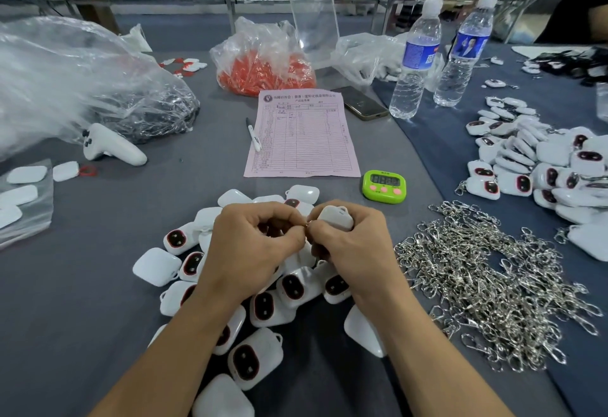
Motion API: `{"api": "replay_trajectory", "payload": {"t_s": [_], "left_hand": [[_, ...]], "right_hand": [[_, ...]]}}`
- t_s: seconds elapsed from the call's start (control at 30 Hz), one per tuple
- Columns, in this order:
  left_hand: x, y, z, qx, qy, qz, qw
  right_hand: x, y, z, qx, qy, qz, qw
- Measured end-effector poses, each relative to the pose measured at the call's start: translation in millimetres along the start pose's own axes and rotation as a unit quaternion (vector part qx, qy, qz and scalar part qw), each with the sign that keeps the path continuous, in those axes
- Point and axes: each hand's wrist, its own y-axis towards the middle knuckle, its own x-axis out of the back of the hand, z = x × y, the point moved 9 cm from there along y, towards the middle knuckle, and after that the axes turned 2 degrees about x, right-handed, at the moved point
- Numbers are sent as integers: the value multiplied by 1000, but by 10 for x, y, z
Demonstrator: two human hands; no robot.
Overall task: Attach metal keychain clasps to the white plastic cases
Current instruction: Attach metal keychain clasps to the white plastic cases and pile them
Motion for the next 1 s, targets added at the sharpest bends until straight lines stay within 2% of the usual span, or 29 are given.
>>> {"api": "replay_trajectory", "payload": {"t_s": [0.43, 0.5, 0.6, 0.7, 0.77, 1.0], "left_hand": [[-26, -49, -54, -21, 53, 27, 998], [3, -62, -60, -21, 71, 3, 997], [102, -109, -108, -30, 141, -57, 988], [61, -195, -205, -80, 290, -45, 953], [13, -220, -171, -74, 322, -16, 944], [51, -178, -18, 0, 226, 8, 974]], "right_hand": [[-46, -1, 29, -3, -48, 75, 996], [-22, -4, 16, -3, -55, 60, 997], [92, 2, -6, -8, -78, -9, 997], [273, -13, 62, 10, -164, -70, 984], [352, -30, 125, 27, -231, -62, 971], [204, -108, 82, 38, -262, 30, 964]]}}
